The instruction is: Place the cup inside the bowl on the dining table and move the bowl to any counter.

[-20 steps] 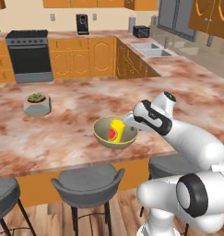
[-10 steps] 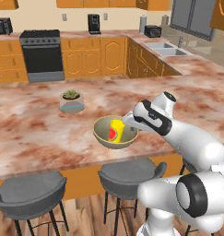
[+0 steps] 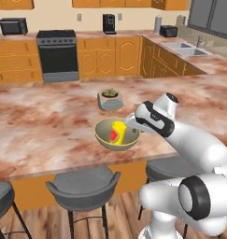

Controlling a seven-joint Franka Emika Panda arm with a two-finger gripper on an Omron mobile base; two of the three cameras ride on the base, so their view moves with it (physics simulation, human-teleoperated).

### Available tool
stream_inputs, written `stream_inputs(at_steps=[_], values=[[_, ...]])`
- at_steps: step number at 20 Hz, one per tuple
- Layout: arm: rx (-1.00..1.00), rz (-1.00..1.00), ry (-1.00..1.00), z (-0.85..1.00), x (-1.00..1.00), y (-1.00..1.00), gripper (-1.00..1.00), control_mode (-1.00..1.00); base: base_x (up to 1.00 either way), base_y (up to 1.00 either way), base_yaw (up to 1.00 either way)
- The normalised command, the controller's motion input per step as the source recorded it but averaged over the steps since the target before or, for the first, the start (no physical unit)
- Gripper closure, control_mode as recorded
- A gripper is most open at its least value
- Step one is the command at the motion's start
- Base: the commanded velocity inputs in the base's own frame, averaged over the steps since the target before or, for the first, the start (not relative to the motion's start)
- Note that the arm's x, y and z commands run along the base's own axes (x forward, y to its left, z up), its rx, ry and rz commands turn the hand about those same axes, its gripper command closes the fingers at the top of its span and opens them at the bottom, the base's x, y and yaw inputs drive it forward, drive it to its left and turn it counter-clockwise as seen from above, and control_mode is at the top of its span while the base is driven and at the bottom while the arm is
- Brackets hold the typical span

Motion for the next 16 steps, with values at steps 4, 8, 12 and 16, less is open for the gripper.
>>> stream_inputs(at_steps=[4,8,12,16], values=[[0.0,0.0,0.0,0.0,0.0,0.0,1.0,1.0,-0.09,0.86,0.0],[0.0,0.0,0.0,0.0,0.0,0.0,1.0,1.0,-0.05,0.81,0.0],[0.0,0.0,0.0,0.0,0.0,0.0,1.0,1.0,0.0,0.83,0.0],[0.0,0.0,0.0,0.0,0.0,0.0,1.0,1.0,0.0,0.77,0.0]])
